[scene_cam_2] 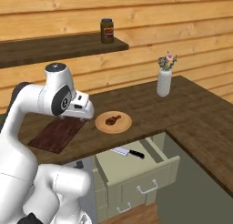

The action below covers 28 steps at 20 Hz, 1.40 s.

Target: Pick up the knife from the drawer and place it on the cutting board. Then place the meat from the plate to the cutting board.

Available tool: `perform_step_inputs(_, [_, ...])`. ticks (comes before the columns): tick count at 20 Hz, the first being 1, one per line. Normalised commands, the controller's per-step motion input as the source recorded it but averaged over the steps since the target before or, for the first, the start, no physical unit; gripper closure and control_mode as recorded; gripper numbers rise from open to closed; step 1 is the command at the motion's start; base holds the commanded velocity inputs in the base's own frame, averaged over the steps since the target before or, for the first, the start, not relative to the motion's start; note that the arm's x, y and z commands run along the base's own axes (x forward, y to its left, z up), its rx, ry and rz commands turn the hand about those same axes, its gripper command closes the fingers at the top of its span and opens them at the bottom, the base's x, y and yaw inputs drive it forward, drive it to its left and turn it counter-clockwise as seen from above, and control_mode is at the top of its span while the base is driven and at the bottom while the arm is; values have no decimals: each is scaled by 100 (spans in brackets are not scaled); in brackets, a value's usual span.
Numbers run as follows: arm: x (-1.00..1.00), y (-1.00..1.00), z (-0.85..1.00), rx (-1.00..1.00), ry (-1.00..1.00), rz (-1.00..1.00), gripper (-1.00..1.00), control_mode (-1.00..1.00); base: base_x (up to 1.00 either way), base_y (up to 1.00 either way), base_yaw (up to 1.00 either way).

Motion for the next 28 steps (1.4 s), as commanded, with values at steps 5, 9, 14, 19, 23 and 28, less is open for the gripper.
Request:
perform_step_inputs(5, [15,-99,-31,5,0,5,-100,-100,0,0,0])
perform_step_inputs(9, [5,-100,-64,3,1,6,-100,-100,0,0,0])
perform_step_inputs(14, [3,-89,-64,0,10,-4,-100,-100,0,0,0])
perform_step_inputs(19, [18,-77,-82,0,9,-4,-100,-100,0,0,0])
perform_step_inputs(23, [32,-22,-43,0,9,5,-100,-100,0,0,0])
perform_step_inputs(28, [27,-15,-32,0,1,9,-100,-100,0,0,0])
